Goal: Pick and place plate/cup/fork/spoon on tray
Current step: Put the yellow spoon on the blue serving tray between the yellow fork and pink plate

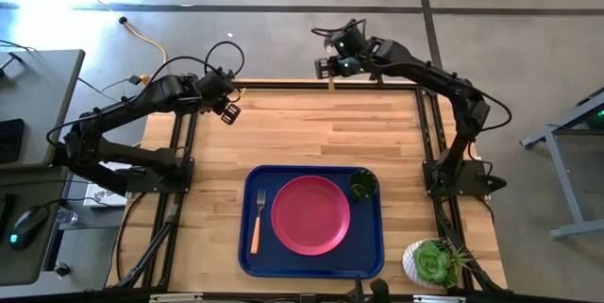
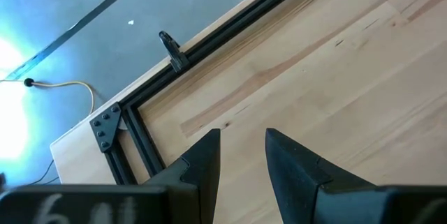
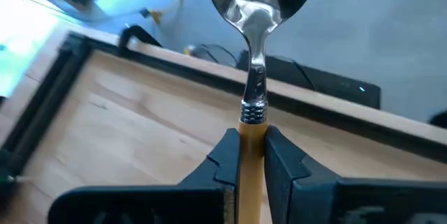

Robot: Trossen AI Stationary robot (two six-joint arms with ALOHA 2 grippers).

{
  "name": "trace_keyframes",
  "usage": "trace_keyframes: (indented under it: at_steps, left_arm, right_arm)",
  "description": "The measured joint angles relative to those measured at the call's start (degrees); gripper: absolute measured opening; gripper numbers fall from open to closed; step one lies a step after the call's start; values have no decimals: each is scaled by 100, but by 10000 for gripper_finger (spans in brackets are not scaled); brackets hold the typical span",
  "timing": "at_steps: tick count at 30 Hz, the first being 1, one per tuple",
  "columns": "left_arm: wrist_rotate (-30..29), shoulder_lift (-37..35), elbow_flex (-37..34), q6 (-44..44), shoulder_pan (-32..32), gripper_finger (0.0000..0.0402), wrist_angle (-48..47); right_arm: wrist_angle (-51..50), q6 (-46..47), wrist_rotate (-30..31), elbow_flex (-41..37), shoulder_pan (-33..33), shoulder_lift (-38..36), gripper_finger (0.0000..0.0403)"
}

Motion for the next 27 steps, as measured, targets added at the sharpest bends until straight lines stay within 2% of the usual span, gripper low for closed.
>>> trace_keyframes:
  at_steps: [5, 16, 21, 27]
  left_arm:
    - [2, 0, 0, 2, -2, 106, 30]
    - [416, 2, 0, -11, 0, 106, 303]
    - [439, 2, 0, -11, -2, 106, 299]
    - [439, 2, 0, -14, -2, 106, 297]
  right_arm:
    - [148, 135, -68, 3, 125, 150, 16]
    - [-15, 685, -611, 1, 618, 1199, 16]
    - [-61, 929, -1037, 1, 747, 1740, 16]
    - [-63, 1219, -1198, 1, 790, 2195, 16]
